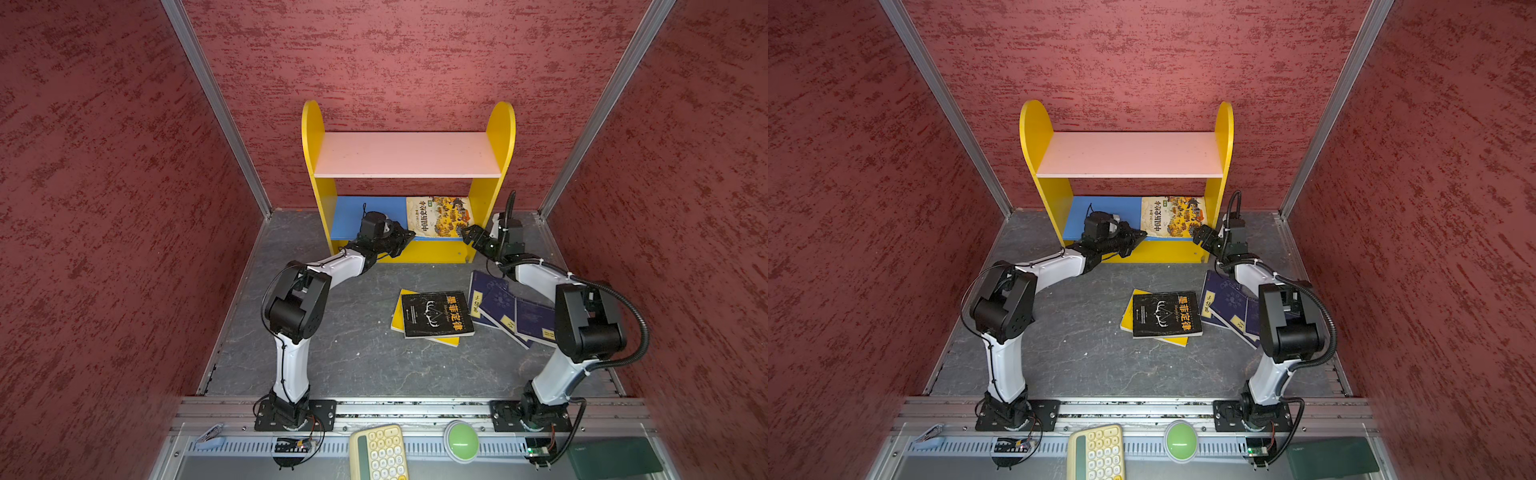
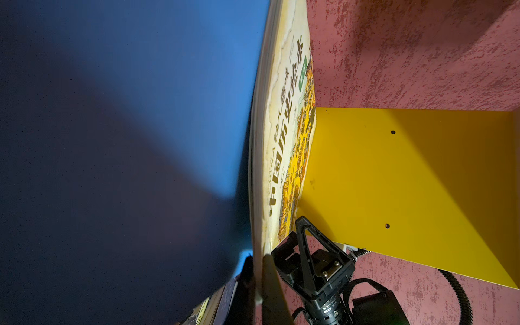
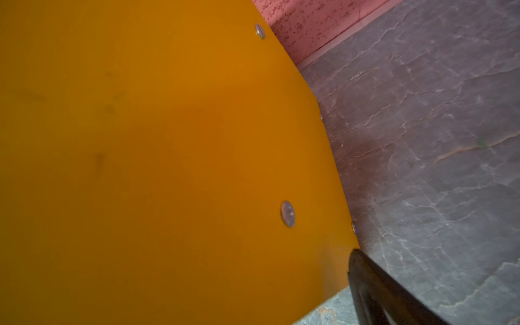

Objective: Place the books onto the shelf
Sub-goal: 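Press the yellow picture book upright with the left gripper while the right waits, then move both grippers down to the black book on the floor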

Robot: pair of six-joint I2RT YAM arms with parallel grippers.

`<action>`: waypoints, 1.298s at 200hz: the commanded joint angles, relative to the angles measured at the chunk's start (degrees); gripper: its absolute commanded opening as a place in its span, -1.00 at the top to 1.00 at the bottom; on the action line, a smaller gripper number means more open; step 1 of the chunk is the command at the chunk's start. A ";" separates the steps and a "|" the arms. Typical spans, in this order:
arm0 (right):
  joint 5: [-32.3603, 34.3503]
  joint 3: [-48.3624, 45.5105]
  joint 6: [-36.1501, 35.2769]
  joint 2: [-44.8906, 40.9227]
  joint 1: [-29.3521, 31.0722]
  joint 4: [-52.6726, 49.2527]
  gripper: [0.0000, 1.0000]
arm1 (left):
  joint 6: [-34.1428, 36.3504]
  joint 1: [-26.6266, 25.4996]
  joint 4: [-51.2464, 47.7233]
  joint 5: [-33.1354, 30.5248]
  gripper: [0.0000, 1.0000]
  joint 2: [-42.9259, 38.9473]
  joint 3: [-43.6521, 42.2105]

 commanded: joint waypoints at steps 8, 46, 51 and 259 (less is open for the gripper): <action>3.05 1.16 -0.91 1.29 0.43 -0.48 -0.94 | 1.69 -1.93 -2.27 3.88 0.98 -0.06 -0.67; 5.93 -0.84 -0.22 0.77 0.52 -1.32 -0.89 | 1.87 -1.32 -3.37 3.03 0.53 -1.46 -1.71; 6.15 -1.15 0.01 0.68 0.53 -1.31 -0.89 | 2.04 -1.17 -3.64 2.80 0.46 -1.76 -1.90; 1.31 -2.08 -0.22 -9.24 0.63 -2.62 -0.91 | 23.84 -0.52 -19.75 -7.97 -0.33 -11.74 1.58</action>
